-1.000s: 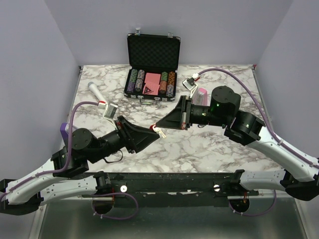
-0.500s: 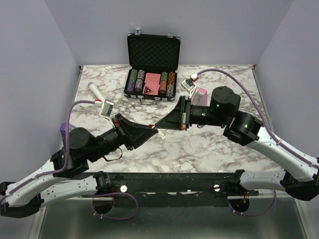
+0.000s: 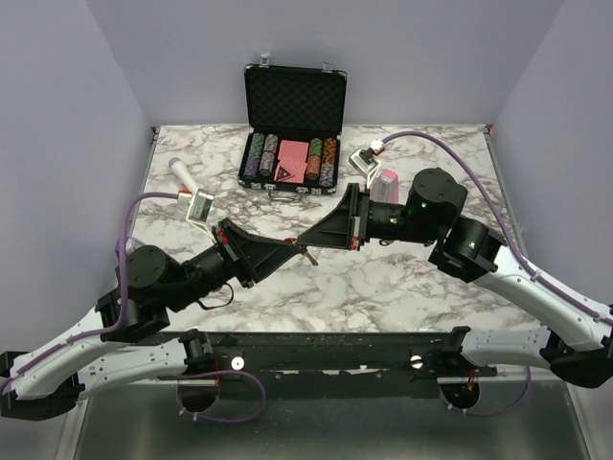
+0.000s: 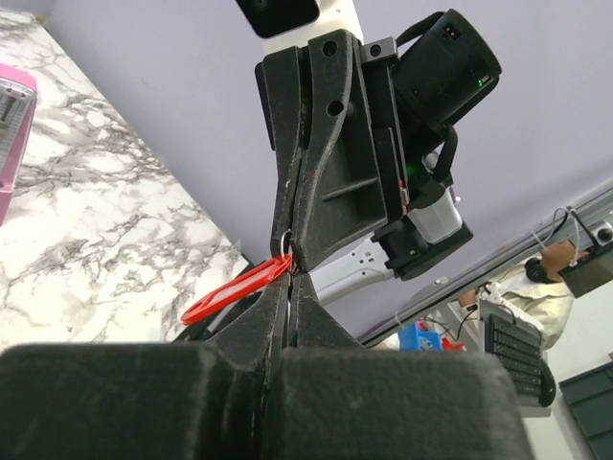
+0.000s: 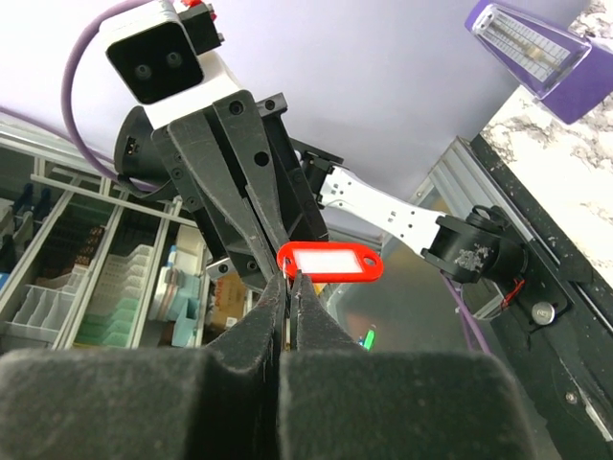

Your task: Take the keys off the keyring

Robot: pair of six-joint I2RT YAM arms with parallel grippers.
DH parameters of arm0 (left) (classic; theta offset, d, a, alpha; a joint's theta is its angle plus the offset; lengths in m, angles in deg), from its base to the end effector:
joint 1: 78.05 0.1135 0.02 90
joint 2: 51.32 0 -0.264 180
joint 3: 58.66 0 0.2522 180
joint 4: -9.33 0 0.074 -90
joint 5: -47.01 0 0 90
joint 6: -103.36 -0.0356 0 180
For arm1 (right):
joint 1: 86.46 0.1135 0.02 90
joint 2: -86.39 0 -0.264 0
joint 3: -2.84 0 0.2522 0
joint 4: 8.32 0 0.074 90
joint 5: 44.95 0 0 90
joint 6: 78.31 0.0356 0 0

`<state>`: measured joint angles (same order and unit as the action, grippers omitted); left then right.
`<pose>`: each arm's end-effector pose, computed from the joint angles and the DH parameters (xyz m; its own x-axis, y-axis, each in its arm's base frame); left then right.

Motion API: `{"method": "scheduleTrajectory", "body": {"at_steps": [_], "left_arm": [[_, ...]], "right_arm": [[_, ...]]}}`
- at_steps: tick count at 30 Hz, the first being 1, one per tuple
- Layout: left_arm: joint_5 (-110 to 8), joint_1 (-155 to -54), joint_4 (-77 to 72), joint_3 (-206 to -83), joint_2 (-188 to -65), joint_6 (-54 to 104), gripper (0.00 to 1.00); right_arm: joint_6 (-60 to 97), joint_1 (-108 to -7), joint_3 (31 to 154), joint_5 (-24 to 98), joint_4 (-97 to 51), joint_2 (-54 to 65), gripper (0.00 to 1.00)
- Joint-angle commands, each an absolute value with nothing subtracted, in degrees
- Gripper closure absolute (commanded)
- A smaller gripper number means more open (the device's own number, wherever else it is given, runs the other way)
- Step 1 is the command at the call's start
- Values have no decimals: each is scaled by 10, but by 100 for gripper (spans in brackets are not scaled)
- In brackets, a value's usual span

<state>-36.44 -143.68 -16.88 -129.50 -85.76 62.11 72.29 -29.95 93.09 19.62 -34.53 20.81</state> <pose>0.0503 -0.1012 0.4318 -0.5974 -0.4913 -0.6338 0.6210 0.2166 -0.7533 0.1231 0.2137 0.4563 -0.8698 0.1113 -0.4807 -0.4731 0.0884 0.8766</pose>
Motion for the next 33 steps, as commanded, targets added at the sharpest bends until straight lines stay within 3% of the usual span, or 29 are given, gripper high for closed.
{"method": "scheduleTrajectory", "body": {"at_steps": [1, 7, 13, 20, 27, 33], "left_arm": [[-368, -1433, -127, -1289, -855, 622, 100], [-368, -1433, -113, -1288, -856, 627, 100], [-359, -1433, -102, -1283, -852, 634, 100], [-317, -1433, -52, -1243, -826, 678, 100], [-262, -1434, 20, -1186, -800, 720, 100], [-251, -1433, 25, -1182, -792, 722, 100]], "right_arm": [[731, -297, 915, 168, -327, 215, 89], [730, -297, 913, 173, -308, 219, 50], [729, -297, 915, 181, -303, 217, 35], [730, -296, 894, 212, -263, 243, 36], [744, -297, 885, 198, -202, 234, 51], [744, -297, 884, 201, -197, 227, 53]]}}
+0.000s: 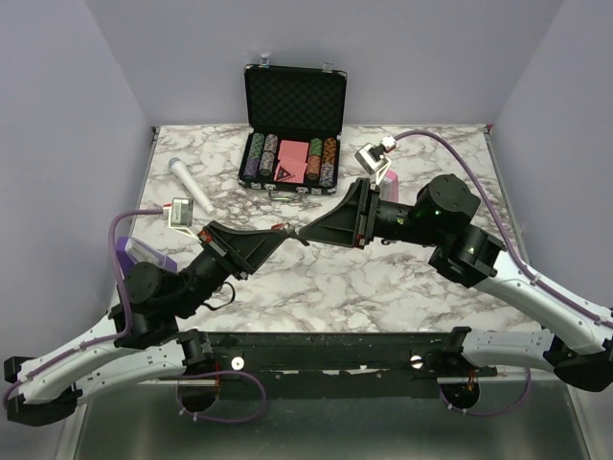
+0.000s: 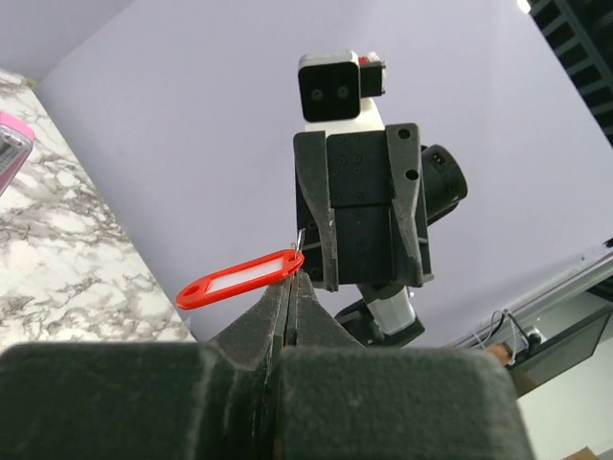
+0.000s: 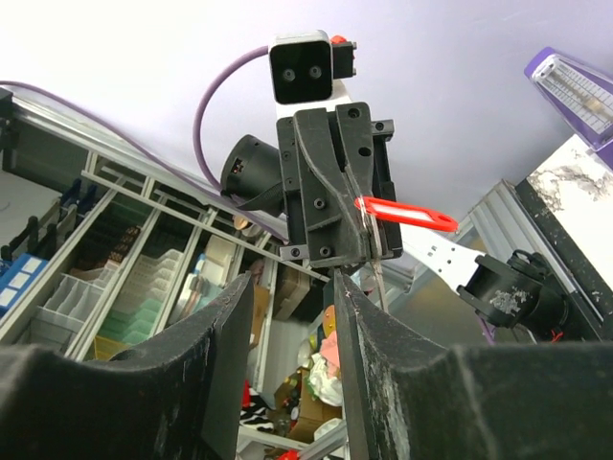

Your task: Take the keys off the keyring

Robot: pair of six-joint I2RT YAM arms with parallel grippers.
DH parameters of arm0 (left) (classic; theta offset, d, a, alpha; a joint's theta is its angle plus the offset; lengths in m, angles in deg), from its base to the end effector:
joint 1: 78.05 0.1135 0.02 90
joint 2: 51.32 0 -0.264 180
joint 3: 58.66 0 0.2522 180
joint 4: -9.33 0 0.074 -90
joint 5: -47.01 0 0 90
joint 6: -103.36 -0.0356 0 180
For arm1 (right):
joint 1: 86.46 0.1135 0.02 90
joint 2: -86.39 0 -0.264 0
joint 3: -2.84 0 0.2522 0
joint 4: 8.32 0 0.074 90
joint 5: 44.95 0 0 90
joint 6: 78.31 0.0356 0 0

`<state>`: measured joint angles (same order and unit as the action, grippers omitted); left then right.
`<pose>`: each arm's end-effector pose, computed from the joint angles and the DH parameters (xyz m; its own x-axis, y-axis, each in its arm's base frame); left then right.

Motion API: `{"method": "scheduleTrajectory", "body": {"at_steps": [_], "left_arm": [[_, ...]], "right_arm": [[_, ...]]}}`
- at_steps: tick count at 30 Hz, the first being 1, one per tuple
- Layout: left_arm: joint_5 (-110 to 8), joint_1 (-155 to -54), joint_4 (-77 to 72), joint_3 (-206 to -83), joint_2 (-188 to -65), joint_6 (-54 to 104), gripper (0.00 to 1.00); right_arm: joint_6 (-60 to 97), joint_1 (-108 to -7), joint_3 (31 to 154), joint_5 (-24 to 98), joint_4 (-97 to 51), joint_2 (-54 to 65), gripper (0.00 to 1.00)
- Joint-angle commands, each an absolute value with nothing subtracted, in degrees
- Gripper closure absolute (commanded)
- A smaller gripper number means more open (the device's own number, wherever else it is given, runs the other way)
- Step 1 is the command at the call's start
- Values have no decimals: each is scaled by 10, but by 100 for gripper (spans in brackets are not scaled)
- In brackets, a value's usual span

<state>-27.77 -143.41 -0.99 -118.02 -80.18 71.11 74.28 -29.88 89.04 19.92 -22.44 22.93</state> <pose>0.0534 -0.0941 0.4063 -0.5781 -0.6970 -0.4243 0.5348 0.0690 -0.8421 0.1194 0.2084 0.4631 -0.8381 0.1891 -0.5117 -0.5276 -0.0428 0.8484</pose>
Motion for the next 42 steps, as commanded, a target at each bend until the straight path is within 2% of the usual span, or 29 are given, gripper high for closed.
{"method": "scheduleTrajectory", "body": {"at_steps": [1, 11, 24, 29, 35, 42], "left_arm": [[-251, -1434, 23, -1184, -790, 722, 100], [-257, -1434, 34, -1179, -787, 728, 100], [-253, -1433, 49, -1177, -801, 727, 100], [-252, -1433, 49, -1174, -803, 729, 100], [-253, -1433, 52, -1171, -808, 731, 100], [-261, -1434, 37, -1169, -807, 727, 100]], "right_arm": [[741, -297, 884, 204, -201, 228, 53], [727, -297, 885, 226, -220, 226, 47], [728, -296, 898, 187, -204, 199, 57], [727, -297, 907, 182, -201, 192, 69], [729, -297, 908, 179, -199, 189, 75], [719, -297, 901, 184, -209, 196, 99]]}}
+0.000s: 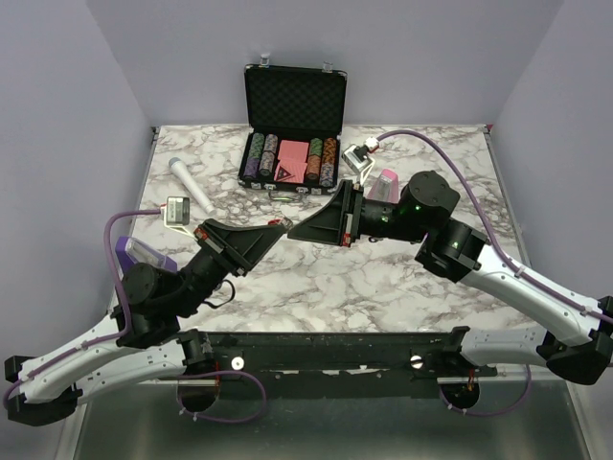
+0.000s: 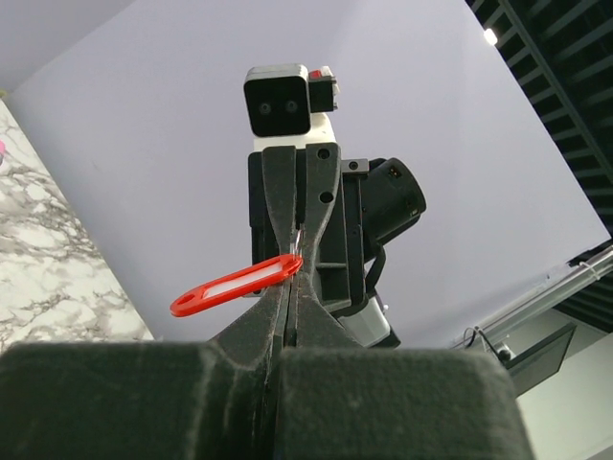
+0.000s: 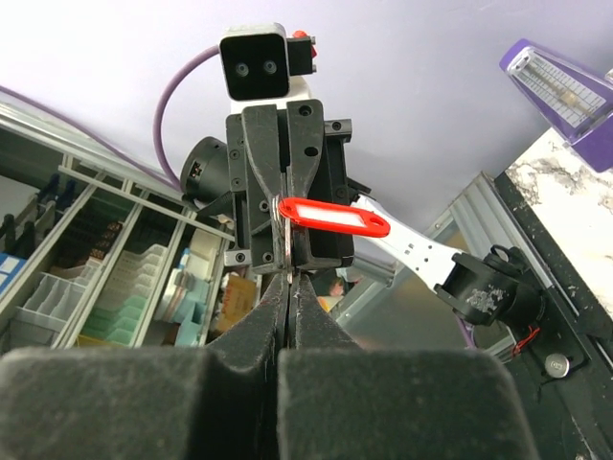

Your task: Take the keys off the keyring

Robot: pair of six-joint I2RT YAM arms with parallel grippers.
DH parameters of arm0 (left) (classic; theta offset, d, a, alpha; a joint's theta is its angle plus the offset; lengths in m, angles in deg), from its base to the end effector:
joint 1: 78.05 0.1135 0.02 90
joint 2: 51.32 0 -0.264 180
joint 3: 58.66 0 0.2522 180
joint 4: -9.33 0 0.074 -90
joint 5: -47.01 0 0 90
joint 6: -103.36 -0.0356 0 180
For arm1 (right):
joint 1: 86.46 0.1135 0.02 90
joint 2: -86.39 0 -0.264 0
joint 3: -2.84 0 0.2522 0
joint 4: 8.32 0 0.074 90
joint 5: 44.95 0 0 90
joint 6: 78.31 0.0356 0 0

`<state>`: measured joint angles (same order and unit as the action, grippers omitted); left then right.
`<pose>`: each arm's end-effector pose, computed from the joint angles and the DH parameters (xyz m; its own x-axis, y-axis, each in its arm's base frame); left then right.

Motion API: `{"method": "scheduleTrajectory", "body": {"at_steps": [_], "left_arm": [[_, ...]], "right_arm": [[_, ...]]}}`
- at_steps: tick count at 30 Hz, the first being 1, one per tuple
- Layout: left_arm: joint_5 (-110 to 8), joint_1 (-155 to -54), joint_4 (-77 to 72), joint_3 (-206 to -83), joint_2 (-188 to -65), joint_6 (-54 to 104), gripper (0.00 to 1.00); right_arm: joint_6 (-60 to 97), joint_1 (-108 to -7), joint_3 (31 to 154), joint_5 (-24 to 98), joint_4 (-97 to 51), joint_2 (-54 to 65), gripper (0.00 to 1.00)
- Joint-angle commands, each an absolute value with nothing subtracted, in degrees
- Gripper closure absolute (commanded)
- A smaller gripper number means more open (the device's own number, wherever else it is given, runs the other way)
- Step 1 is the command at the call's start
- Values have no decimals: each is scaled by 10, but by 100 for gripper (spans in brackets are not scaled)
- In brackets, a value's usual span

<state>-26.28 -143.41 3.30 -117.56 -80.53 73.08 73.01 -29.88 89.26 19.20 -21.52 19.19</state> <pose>0.0542 -0.0936 0.4106 -0.5726 -0.7355 -0.3622 0.5281 0.0070 -0.8492 0.1310 0.2266 0.4510 -0.8408 0.1593 -0.5174 -0.5258 -0.0126 0.8505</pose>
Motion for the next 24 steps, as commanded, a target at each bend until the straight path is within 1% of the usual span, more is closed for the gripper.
{"method": "scheduleTrajectory", "body": {"at_steps": [1, 2, 3, 5, 6, 7, 8, 10, 14, 17, 19, 22, 24], "left_arm": [[-265, -1434, 28, -1172, -808, 724, 100], [-268, -1433, 11, -1179, -807, 720, 95], [-270, -1434, -3, -1185, -805, 716, 85], [-279, -1434, -42, -1198, -799, 706, 57], [-280, -1433, -73, -1206, -793, 701, 49], [-280, -1433, -99, -1216, -787, 695, 42], [-282, -1433, -132, -1226, -782, 685, 39], [-302, -1433, -199, -1252, -777, 656, 35], [-317, -1434, -368, -1315, -768, 606, 34], [-312, -1434, -427, -1338, -746, 574, 35], [-317, -1433, -459, -1361, -745, 543, 35], [-318, -1434, -516, -1407, -773, 507, 36], [-313, -1434, -556, -1430, -806, 500, 35]], "right_arm": [[717, -297, 900, 187, -213, 199, 99], [715, -297, 900, 189, -219, 201, 99], [711, -297, 901, 192, -219, 204, 99], [700, -297, 908, 197, -258, 209, 99], [694, -296, 912, 200, -274, 210, 99], [687, -297, 918, 202, -293, 211, 99], [681, -297, 924, 203, -309, 213, 99], [670, -296, 939, 207, -349, 212, 99], [657, -297, 963, 204, -416, 210, 99], [655, -297, 986, 208, -475, 199, 99], [653, -297, 1009, 221, -542, 186, 99], [657, -298, 1043, 261, -653, 151, 99], [657, -298, 1041, 274, -699, 135, 99]]}}
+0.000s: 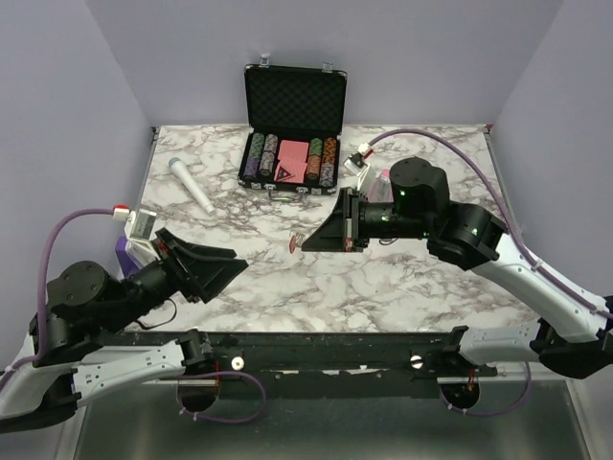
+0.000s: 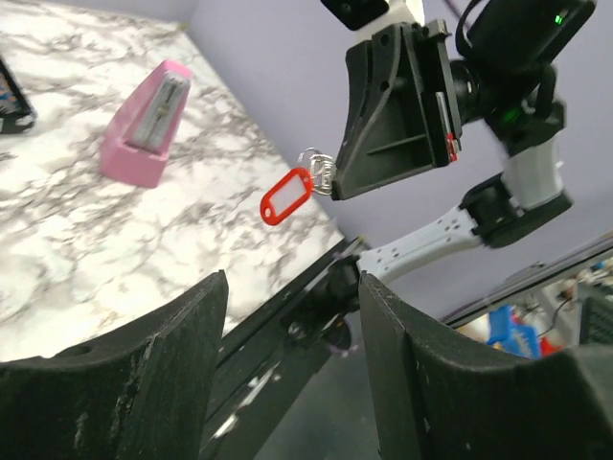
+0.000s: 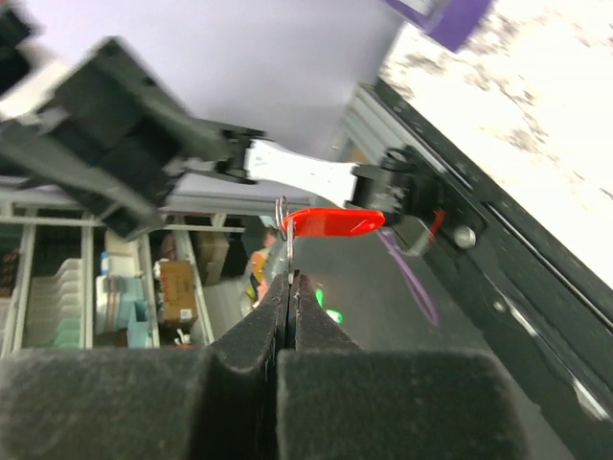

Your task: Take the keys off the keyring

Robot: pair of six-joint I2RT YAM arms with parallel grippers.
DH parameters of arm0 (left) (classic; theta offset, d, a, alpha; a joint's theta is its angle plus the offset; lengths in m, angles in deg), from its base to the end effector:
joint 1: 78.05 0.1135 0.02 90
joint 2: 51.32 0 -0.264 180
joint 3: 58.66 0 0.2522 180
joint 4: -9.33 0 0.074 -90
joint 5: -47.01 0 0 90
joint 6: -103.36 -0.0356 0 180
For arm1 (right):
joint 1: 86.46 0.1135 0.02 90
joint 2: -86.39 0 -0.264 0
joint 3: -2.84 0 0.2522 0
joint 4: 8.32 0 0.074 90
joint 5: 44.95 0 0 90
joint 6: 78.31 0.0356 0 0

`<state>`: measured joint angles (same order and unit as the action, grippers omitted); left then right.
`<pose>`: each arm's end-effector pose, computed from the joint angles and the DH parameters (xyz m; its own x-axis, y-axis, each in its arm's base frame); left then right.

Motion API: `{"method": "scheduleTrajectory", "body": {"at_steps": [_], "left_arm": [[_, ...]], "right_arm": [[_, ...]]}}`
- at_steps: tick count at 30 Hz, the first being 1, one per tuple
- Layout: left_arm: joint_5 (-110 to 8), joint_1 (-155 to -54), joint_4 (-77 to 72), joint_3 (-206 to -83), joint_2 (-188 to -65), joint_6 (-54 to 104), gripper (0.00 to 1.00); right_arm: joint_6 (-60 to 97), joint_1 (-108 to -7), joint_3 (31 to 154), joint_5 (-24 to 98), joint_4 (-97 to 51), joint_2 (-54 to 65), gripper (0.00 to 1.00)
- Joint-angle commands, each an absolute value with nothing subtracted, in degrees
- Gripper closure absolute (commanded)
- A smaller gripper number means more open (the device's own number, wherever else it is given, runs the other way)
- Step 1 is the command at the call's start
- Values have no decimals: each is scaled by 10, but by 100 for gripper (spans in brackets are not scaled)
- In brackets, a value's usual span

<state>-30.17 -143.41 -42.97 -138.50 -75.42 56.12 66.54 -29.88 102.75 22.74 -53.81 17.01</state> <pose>0.0195 -0.0235 0.4363 -0.5207 -0.4527 -0.7238 0.5999 0.4093 -0.6875 0.1251 0.2141 0.4611 -0.8784 0.0423 -0.4761 -0.4446 0.2933 0.8464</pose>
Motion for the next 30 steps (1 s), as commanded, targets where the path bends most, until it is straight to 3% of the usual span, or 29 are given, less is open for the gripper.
{"method": "scheduleTrajectory", "body": {"at_steps": [1, 4, 11, 17, 22, 30], "left_arm": [[-304, -1434, -575, -1440, -823, 500, 35], [-298, -1431, -610, -1456, -873, 503, 39], [-412, -1363, -563, -1405, -885, 487, 41], [-585, -1268, -501, -1363, -882, 461, 41], [-731, -1202, -424, -1326, -884, 470, 49], [-866, -1153, -323, -1294, -888, 511, 57]], "right_arm": [[656, -297, 1031, 265, -709, 127, 99], [633, -296, 999, 248, -749, 104, 99], [578, -297, 1026, 366, -906, 38, 99], [577, -297, 978, 222, -788, 70, 99], [608, -296, 961, 130, -689, 102, 99], [626, -297, 960, 85, -629, 127, 99]]}}
